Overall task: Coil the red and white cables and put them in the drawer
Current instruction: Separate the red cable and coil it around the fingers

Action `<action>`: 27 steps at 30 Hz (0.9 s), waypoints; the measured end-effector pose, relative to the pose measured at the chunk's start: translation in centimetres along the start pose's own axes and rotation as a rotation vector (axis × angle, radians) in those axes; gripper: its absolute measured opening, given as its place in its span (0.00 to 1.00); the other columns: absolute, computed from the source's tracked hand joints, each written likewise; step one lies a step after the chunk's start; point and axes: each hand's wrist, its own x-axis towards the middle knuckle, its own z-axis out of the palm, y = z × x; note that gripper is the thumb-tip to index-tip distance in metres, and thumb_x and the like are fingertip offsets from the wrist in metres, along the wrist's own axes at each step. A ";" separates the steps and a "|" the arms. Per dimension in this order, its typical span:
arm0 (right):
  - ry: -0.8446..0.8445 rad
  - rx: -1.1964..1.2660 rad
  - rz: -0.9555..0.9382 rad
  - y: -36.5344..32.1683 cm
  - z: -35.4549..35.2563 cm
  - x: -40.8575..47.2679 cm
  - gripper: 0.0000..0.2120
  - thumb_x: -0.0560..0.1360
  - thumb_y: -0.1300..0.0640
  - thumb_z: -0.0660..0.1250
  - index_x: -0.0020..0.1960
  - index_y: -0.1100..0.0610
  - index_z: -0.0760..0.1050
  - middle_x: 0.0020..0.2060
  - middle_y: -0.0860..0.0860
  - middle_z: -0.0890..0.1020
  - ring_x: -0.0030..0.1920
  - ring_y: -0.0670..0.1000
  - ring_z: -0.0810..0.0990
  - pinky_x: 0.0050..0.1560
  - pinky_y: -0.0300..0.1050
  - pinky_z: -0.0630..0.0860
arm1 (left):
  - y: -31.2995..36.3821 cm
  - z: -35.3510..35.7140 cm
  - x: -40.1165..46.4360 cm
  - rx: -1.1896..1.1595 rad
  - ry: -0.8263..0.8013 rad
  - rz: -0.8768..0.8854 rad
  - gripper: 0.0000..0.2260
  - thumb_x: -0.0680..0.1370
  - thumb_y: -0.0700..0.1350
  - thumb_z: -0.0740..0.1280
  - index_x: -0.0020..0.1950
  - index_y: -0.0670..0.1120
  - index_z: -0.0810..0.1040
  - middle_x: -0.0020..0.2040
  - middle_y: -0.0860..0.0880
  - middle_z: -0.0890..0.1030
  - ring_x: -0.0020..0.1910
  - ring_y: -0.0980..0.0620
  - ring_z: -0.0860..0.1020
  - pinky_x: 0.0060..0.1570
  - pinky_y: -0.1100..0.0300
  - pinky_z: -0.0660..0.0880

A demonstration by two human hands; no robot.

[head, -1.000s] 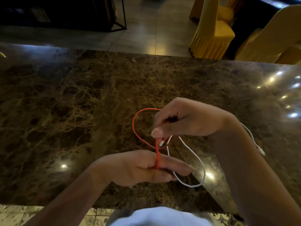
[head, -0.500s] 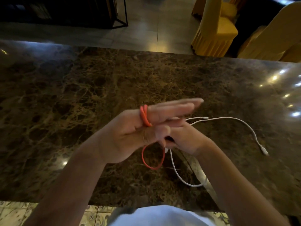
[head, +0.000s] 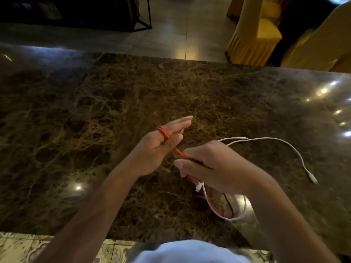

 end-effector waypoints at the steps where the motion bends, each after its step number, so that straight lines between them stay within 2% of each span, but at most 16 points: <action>1: -0.003 -0.029 -0.003 -0.2 -0.6 0.0 0.17 0.85 0.45 0.60 0.44 0.49 0.80 0.31 0.47 0.83 0.33 0.45 0.82 0.36 0.38 0.76 | -0.2 0.4 -0.1 -0.044 -0.036 -0.019 0.19 0.87 0.43 0.59 0.77 0.42 0.73 0.80 0.51 0.71 0.81 0.55 0.66 0.80 0.49 0.64; 3: -0.008 -0.077 -0.014 -0.3 -1.9 0.1 0.18 0.86 0.44 0.58 0.44 0.49 0.80 0.31 0.47 0.83 0.34 0.45 0.82 0.37 0.38 0.76 | -0.6 1.0 -0.3 -0.127 -0.103 -0.050 0.18 0.87 0.43 0.57 0.75 0.42 0.74 0.77 0.52 0.74 0.79 0.53 0.69 0.79 0.52 0.66; 6: 0.008 -0.062 -0.080 -0.1 -3.7 0.2 0.18 0.85 0.46 0.61 0.42 0.52 0.80 0.29 0.47 0.81 0.32 0.46 0.81 0.34 0.34 0.73 | -0.3 1.5 -0.8 -0.217 -0.199 -0.081 0.19 0.85 0.48 0.56 0.71 0.42 0.76 0.67 0.58 0.82 0.71 0.55 0.77 0.69 0.61 0.72; 9: -0.008 -0.042 -0.181 -0.2 -4.7 0.5 0.17 0.83 0.47 0.65 0.38 0.52 0.78 0.28 0.42 0.77 0.29 0.45 0.78 0.31 0.30 0.67 | 0.6 1.6 -1.5 -0.385 -0.308 -0.126 0.21 0.83 0.57 0.59 0.68 0.47 0.79 0.64 0.55 0.85 0.67 0.54 0.80 0.66 0.62 0.75; 11: 0.023 -0.006 -0.193 0.2 -5.0 1.1 0.19 0.82 0.45 0.66 0.36 0.55 0.78 0.27 0.45 0.76 0.27 0.47 0.76 0.29 0.32 0.66 | 1.0 1.7 -2.0 -0.481 -0.382 -0.133 0.20 0.82 0.60 0.63 0.68 0.51 0.81 0.66 0.54 0.84 0.69 0.53 0.80 0.68 0.58 0.75; 12: 0.037 0.012 -0.186 0.4 -5.0 1.4 0.21 0.81 0.45 0.66 0.36 0.57 0.78 0.27 0.47 0.77 0.27 0.49 0.76 0.28 0.35 0.67 | 1.2 1.7 -2.2 -0.461 -0.391 -0.129 0.20 0.82 0.59 0.65 0.69 0.50 0.80 0.67 0.54 0.83 0.71 0.51 0.79 0.69 0.54 0.75; 14: 0.004 0.038 -0.195 0.7 -4.7 1.8 0.21 0.82 0.45 0.67 0.36 0.58 0.78 0.27 0.49 0.77 0.28 0.51 0.76 0.28 0.40 0.69 | 1.3 1.9 -2.3 -0.275 -0.353 -0.139 0.16 0.82 0.50 0.71 0.68 0.44 0.81 0.67 0.54 0.83 0.70 0.51 0.79 0.71 0.48 0.75; 15: -0.037 0.044 -0.212 0.8 -4.4 2.0 0.20 0.82 0.47 0.67 0.37 0.58 0.78 0.27 0.47 0.76 0.28 0.51 0.76 0.29 0.39 0.69 | 1.4 2.0 -2.2 -0.171 -0.350 -0.149 0.14 0.81 0.45 0.73 0.65 0.42 0.83 0.64 0.55 0.84 0.68 0.53 0.80 0.71 0.49 0.75; 17: -0.134 0.075 -0.214 0.6 -4.3 2.5 0.18 0.81 0.49 0.69 0.37 0.58 0.79 0.27 0.47 0.76 0.28 0.49 0.75 0.30 0.34 0.67 | 2.1 2.3 -2.0 -0.064 -0.423 -0.187 0.11 0.79 0.43 0.75 0.61 0.42 0.86 0.63 0.54 0.85 0.66 0.55 0.81 0.70 0.52 0.76; 20: -0.202 0.236 -0.155 1.2 -5.2 3.4 0.19 0.76 0.46 0.72 0.37 0.61 0.79 0.27 0.54 0.76 0.27 0.46 0.72 0.31 0.35 0.67 | 3.8 2.4 -2.6 -0.114 -0.507 -0.231 0.16 0.77 0.41 0.77 0.64 0.42 0.85 0.65 0.52 0.85 0.61 0.54 0.84 0.64 0.55 0.80; 22: -0.194 0.352 -0.122 2.2 -5.3 3.9 0.23 0.73 0.44 0.73 0.37 0.65 0.78 0.28 0.60 0.75 0.27 0.51 0.70 0.31 0.39 0.67 | 4.8 2.1 -3.2 -0.137 -0.488 -0.176 0.19 0.76 0.39 0.78 0.67 0.41 0.83 0.62 0.52 0.85 0.58 0.52 0.85 0.59 0.58 0.81; 25: -0.262 0.517 -0.146 3.3 -3.3 4.6 0.28 0.73 0.39 0.72 0.35 0.65 0.75 0.28 0.61 0.72 0.28 0.55 0.68 0.30 0.49 0.65 | 5.8 1.2 -3.2 -0.156 -0.519 -0.112 0.11 0.76 0.37 0.78 0.58 0.38 0.87 0.54 0.47 0.88 0.53 0.53 0.86 0.55 0.59 0.80; 27: -0.312 0.624 -0.184 3.5 -1.8 4.9 0.26 0.73 0.37 0.73 0.34 0.60 0.74 0.30 0.60 0.70 0.31 0.56 0.66 0.33 0.52 0.63 | 6.2 0.8 -3.0 -0.229 -0.607 -0.105 0.05 0.76 0.32 0.75 0.51 0.33 0.86 0.49 0.39 0.87 0.47 0.47 0.86 0.52 0.52 0.81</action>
